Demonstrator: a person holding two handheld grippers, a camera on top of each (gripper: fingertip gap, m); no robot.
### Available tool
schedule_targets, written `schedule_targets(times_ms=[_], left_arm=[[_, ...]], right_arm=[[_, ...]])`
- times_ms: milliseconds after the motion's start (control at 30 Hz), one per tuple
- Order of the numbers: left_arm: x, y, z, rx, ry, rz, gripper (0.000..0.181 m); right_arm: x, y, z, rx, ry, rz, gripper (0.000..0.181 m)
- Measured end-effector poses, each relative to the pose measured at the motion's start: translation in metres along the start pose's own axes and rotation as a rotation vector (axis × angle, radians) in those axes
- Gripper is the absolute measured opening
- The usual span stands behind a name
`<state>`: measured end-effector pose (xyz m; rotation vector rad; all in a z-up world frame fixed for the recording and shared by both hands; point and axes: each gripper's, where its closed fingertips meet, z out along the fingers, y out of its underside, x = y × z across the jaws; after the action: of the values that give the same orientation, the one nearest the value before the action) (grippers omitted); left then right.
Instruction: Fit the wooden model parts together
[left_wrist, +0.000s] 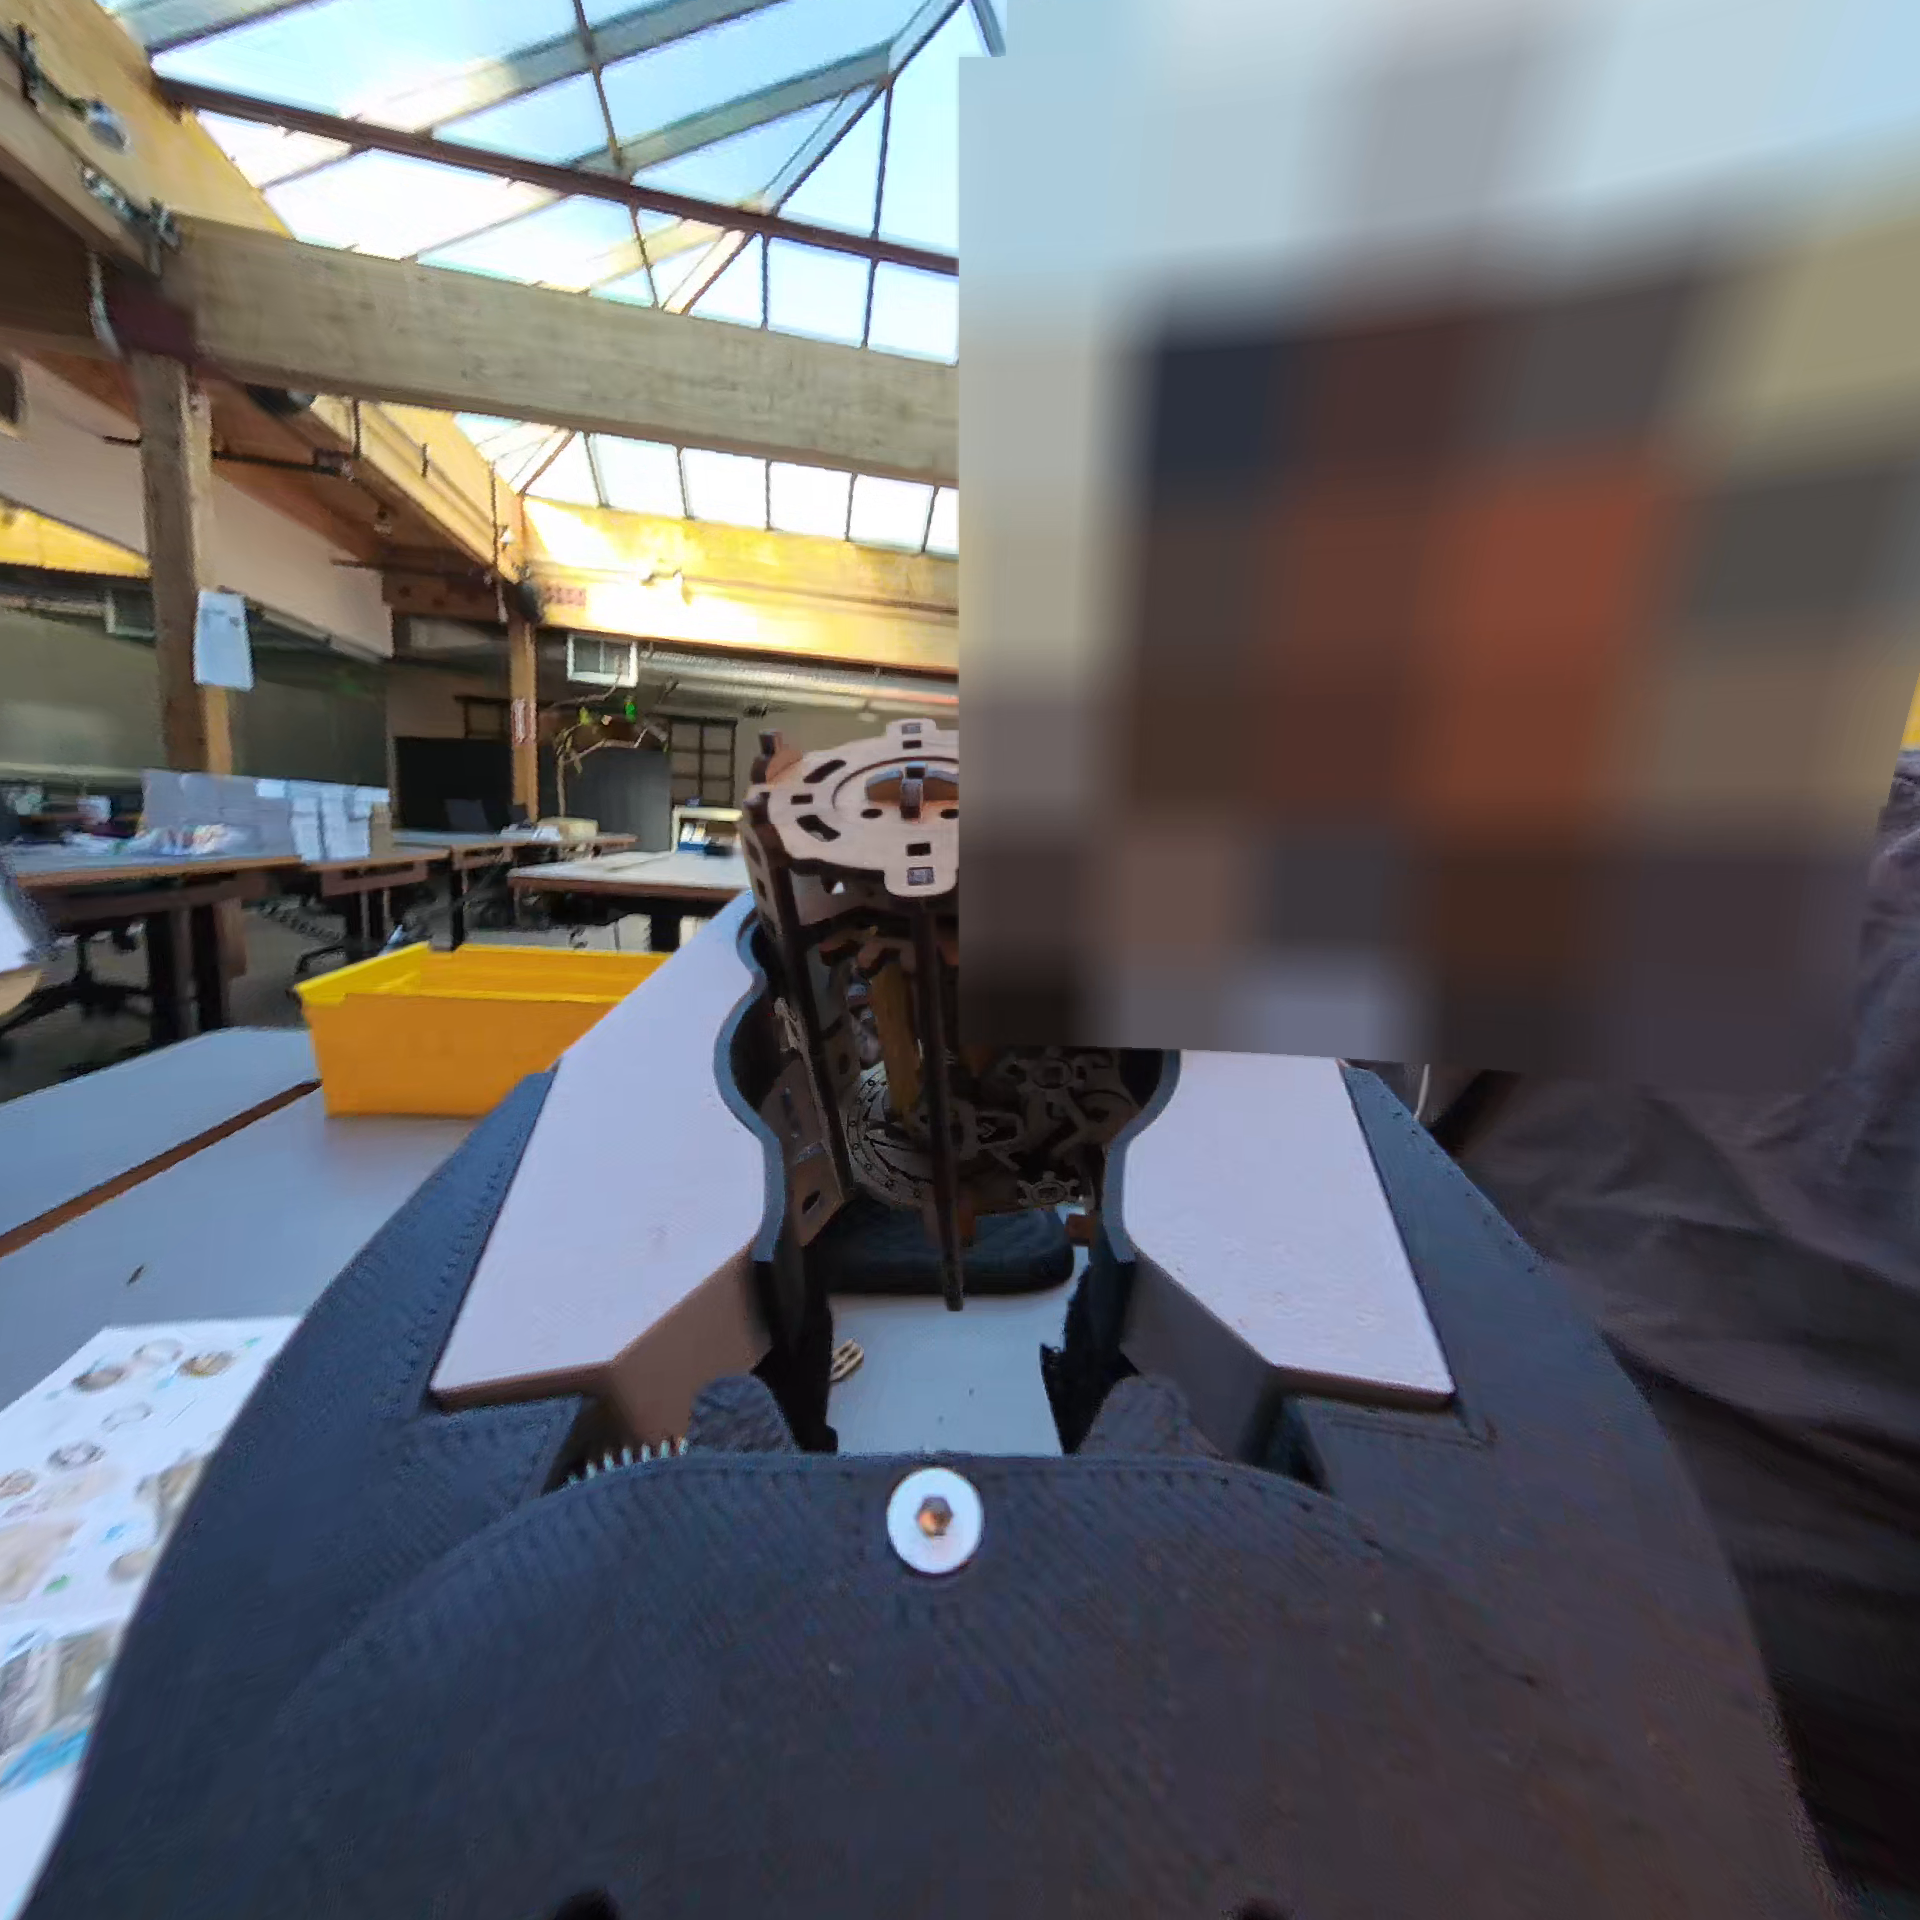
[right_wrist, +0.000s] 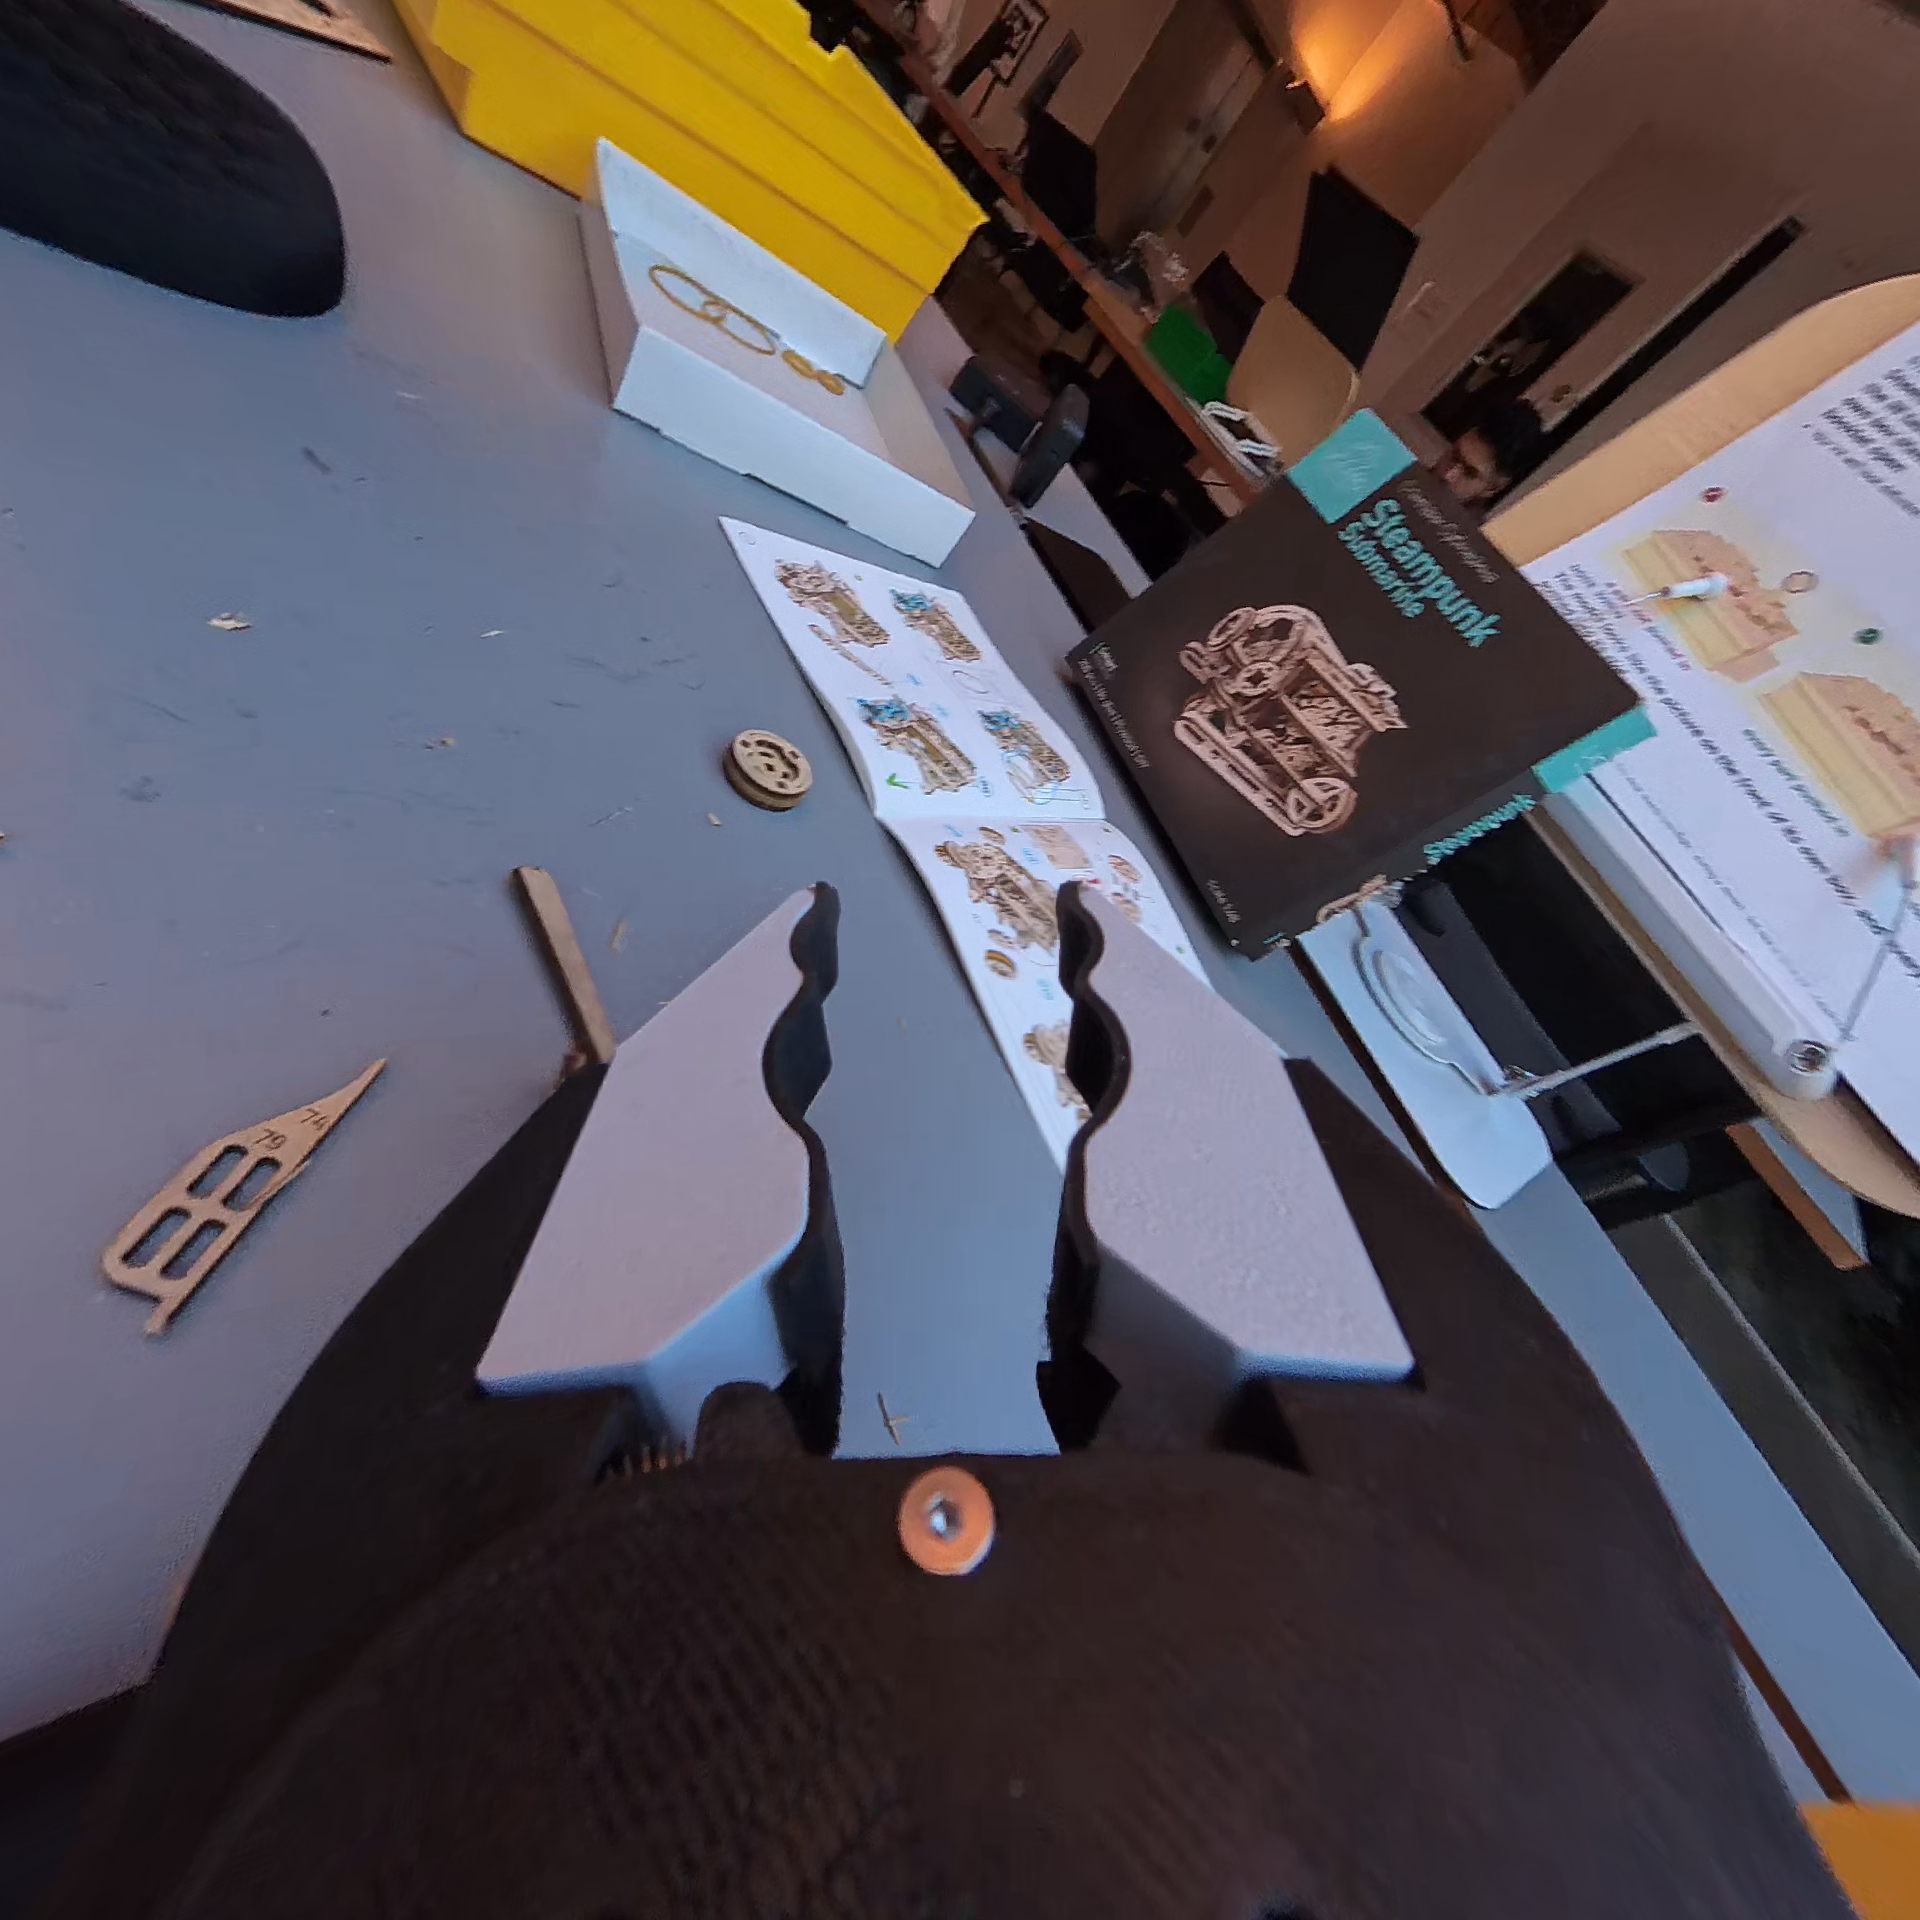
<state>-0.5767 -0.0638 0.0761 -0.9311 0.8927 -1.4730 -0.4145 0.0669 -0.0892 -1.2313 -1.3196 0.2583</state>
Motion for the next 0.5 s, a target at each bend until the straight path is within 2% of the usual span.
schedule_targets(times_ms=[67,133,267,333,500], left_arm=[[-0.011,0.007,-0.001,-0.119,-0.087,0.017,0.064],[-0.034,0.020,-0.007,-0.272,-0.243,0.008,0.064],[-0.072,0.064,-0.038,-0.667,-0.514,-0.082,0.064],[-0.083,0.085,-0.053,-0.854,-0.598,-0.088,0.064],[-0.103,0.129,-0.076,-1.191,-0.743,-0.185,0.064]], right_arm=[[0.022,-0.001,-0.009,0.021,0.098,0.027,0.040],[0.043,0.000,-0.019,0.049,0.185,0.082,0.038],[0.077,0.006,-0.038,0.093,0.325,0.184,0.036],[0.082,0.010,-0.040,0.096,0.333,0.210,0.036],[0.076,0.016,-0.034,0.062,0.303,0.205,0.036]])
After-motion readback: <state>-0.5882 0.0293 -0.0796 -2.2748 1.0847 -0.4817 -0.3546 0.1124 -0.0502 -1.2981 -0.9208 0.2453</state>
